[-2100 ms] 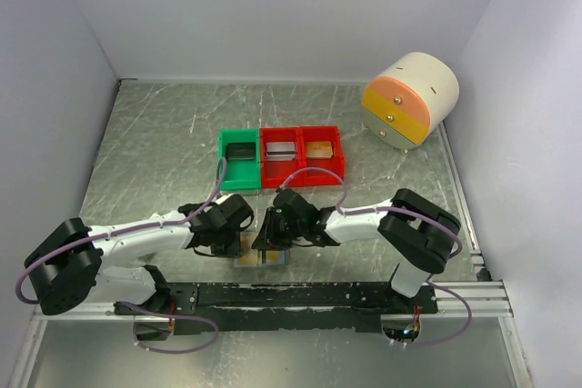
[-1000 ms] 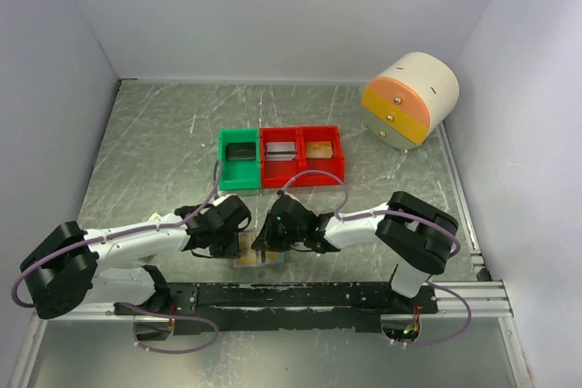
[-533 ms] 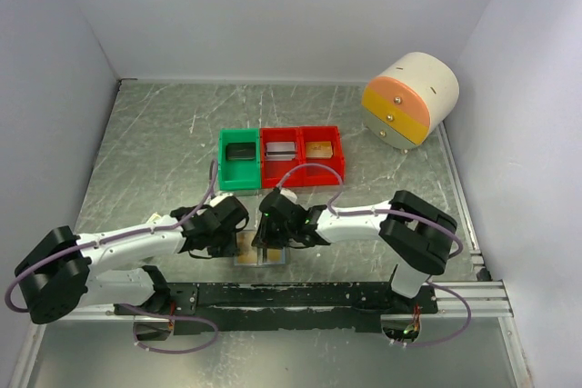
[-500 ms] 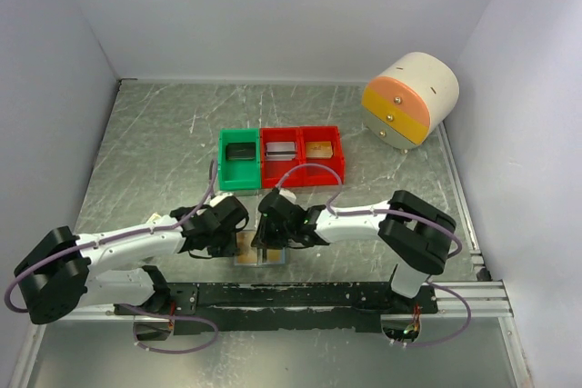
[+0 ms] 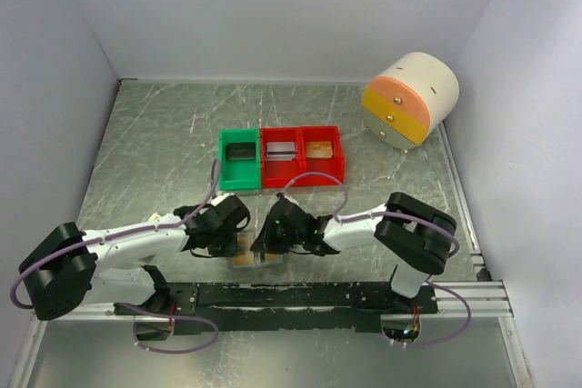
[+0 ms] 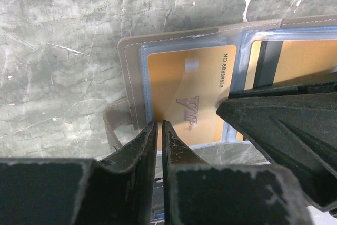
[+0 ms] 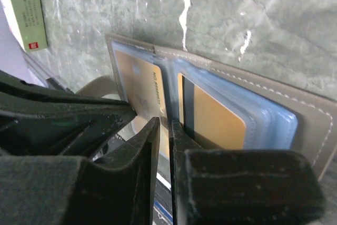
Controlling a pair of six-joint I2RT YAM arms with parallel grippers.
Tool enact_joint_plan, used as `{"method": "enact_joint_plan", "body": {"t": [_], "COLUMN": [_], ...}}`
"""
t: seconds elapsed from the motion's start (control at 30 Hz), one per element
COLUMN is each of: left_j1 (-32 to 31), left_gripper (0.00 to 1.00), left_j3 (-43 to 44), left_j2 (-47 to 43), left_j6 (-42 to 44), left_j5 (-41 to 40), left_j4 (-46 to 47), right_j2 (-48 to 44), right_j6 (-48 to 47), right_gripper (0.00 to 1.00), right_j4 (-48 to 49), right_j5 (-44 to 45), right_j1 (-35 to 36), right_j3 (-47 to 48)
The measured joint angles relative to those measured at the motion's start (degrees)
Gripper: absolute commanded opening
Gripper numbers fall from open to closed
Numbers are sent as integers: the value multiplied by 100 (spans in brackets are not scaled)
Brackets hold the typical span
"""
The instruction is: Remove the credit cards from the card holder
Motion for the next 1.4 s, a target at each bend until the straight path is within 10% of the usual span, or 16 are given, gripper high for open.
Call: {"method": "enact_joint_plan", "body": {"t": [0.43,1.07,1.4], "left_j1": [0,0,0], "left_gripper": [18,21,20], "left_j3": [0,0,0], "left_j2": [2,-2,4], "left_j6": [0,0,24], "left_j5": [22,22,33], "left_j4": [37,37,35], "right_j2": [-114,22,81], "right_j6": [330,-105,146], "right_gripper": [17,27,6], "right_j4": [1335,-673,671], "right_j5": [-533,46,-229], "right_j1": [-133,-55,-129], "right_j3": [-656,391,-278]}}
